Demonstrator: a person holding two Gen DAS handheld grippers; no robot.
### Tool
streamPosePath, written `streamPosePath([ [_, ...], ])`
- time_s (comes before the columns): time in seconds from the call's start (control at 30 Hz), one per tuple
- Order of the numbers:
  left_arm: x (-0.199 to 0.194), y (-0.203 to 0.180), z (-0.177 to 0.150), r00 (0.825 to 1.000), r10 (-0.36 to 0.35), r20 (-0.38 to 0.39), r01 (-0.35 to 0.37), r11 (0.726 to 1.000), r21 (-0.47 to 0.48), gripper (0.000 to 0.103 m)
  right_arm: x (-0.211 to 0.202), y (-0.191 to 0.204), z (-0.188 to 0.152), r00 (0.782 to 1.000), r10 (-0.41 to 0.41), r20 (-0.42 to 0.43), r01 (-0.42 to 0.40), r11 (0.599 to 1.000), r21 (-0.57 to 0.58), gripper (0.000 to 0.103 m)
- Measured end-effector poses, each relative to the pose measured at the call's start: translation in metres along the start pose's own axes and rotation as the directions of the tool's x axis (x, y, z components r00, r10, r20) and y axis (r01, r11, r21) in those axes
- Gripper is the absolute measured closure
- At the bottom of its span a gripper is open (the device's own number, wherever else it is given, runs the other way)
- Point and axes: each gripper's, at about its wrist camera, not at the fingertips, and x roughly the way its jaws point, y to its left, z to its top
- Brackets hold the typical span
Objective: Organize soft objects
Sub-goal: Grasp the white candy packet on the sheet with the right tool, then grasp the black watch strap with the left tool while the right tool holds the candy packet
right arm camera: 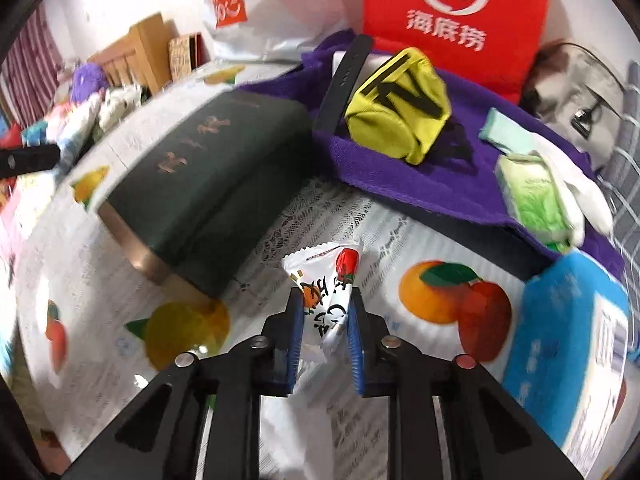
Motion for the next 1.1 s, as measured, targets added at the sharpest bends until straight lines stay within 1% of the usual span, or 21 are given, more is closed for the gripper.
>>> streamPosePath([
  [0.07, -0.005, -0.005, -0.005, 1.000, -0.011, 0.008, 0.011, 1.000, 0.011, 0.025, -0.018, -0.003, -0.006, 0.999, -0.001, 0.042, 0.000, 1.000, 0.029, 0.082],
  [0.23, -0.019, -0.021, -0.020, 0.999, -0.038, 0.022, 0.037, 0.999, 0.031, 0.025, -0.053, -0.008, -0.020, 0.994, -0.007, 0.106, -0.002, 0.996, 0.084, 0.082],
  [0.37, -0.028, -0.036, -0.031, 0.997, -0.071, 0.028, 0.069, 0.997, 0.044, 0.026, -0.085, -0.013, -0.039, 0.987, -0.026, 0.158, 0.008, 0.993, 0.116, 0.082],
  [0.47, -0.033, -0.050, -0.040, 0.995, -0.091, 0.032, 0.088, 0.994, 0.062, 0.027, -0.103, -0.019, -0.056, 0.982, -0.053, 0.180, 0.027, 0.989, 0.145, 0.082],
  [0.53, -0.034, -0.062, -0.046, 0.996, -0.087, 0.029, 0.084, 0.993, 0.081, 0.027, -0.111, -0.026, -0.067, 0.980, -0.064, 0.186, 0.033, 0.985, 0.168, 0.082],
  [0.6, -0.032, -0.073, -0.051, 0.997, -0.070, 0.011, 0.069, 0.993, 0.097, 0.027, -0.118, -0.035, -0.078, 0.978, -0.078, 0.191, 0.039, 0.980, 0.197, 0.082],
  [0.73, -0.028, -0.096, -0.063, 0.997, -0.079, -0.014, 0.081, 0.987, 0.139, 0.027, -0.133, -0.051, -0.104, 0.974, -0.096, 0.207, 0.040, 0.966, 0.257, 0.082],
  [0.8, -0.023, -0.109, -0.067, 0.996, -0.069, -0.051, 0.076, 0.985, 0.152, 0.027, -0.138, -0.055, -0.114, 0.972, -0.097, 0.212, 0.038, 0.963, 0.267, 0.082],
  [0.93, -0.014, -0.128, -0.079, 0.993, -0.080, -0.089, 0.094, 0.983, 0.160, 0.027, -0.145, -0.063, -0.137, 0.969, -0.126, 0.213, 0.061, 0.955, 0.289, 0.082],
  [1.03, -0.005, -0.144, -0.089, 0.990, -0.071, -0.123, 0.091, 0.981, 0.171, 0.027, -0.146, -0.070, -0.150, 0.969, -0.132, 0.210, 0.062, 0.949, 0.308, 0.082],
  [1.1, 0.000, -0.155, -0.094, 0.986, -0.088, -0.141, 0.112, 0.979, 0.171, 0.027, -0.145, -0.075, -0.159, 0.969, -0.132, 0.208, 0.061, 0.945, 0.320, 0.082],
])
